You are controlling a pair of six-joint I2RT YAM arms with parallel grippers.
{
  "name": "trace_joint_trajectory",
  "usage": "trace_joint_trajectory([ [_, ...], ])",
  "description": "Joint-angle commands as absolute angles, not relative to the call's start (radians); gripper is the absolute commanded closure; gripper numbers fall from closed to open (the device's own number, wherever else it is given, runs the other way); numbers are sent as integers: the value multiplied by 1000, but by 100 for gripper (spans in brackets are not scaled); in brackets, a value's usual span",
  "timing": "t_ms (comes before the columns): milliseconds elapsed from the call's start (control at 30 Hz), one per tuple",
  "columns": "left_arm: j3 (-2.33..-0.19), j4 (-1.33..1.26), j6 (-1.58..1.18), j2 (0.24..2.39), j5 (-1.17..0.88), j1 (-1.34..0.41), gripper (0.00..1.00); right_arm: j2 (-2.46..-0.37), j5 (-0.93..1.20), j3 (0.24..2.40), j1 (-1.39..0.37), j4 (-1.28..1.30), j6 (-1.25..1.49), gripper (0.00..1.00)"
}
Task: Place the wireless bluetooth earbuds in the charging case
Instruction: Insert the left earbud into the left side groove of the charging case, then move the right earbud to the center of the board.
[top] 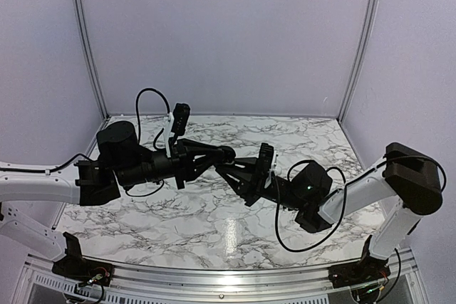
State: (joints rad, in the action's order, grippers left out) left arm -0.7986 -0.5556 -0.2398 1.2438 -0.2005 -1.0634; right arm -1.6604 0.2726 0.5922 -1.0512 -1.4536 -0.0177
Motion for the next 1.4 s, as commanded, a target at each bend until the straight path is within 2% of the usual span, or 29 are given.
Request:
trace_joint_trajectory([
  [0,-785,-572,-242,1257,-177,-1068,97,-1663,276,633,-1064,-1533,-5,100],
  [700,-765,-518,-285,1248,-43,-1068,80,-1627,284,624,-1065,-1553,-16,100],
  [1367,-777,-451,-235,1175,-110,-1066,55,-1642,278,615,-1065,-1530,-7,100],
])
